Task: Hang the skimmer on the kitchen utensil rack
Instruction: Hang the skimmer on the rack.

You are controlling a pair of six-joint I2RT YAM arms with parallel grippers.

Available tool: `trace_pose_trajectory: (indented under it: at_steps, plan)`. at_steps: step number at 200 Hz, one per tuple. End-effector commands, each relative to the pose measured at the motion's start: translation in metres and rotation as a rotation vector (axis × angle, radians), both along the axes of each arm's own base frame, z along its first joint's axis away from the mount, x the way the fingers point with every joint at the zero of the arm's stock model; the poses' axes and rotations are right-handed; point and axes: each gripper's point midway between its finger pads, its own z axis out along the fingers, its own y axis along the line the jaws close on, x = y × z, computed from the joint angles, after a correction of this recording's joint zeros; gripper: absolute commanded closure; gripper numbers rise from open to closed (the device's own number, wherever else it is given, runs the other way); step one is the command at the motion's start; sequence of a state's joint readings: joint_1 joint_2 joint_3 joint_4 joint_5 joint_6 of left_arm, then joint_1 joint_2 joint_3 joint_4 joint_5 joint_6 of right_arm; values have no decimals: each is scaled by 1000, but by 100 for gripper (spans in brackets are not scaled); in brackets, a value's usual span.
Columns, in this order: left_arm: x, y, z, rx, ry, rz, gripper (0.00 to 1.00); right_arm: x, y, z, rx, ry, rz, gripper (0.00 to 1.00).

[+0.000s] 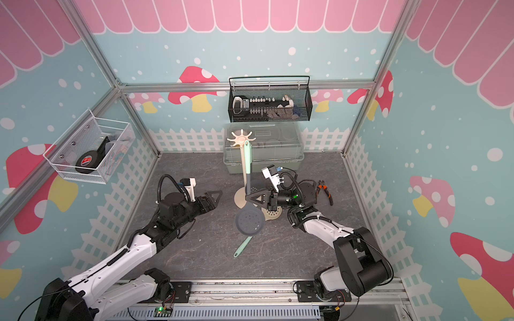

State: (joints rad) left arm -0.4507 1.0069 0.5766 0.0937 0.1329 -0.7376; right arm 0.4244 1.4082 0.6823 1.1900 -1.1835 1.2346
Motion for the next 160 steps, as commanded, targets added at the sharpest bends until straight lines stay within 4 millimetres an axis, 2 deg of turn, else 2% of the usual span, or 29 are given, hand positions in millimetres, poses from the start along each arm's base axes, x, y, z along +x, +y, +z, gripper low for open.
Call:
trace_pose_trajectory:
  at_steps: [1,160]
  plan:
    - [5,-3,17,-34,-32,-5,1,-6,1,17,27,-59,20,100]
    - [5,-2,13,-22,-22,0,1,-5,11,1,1,-16,48,100]
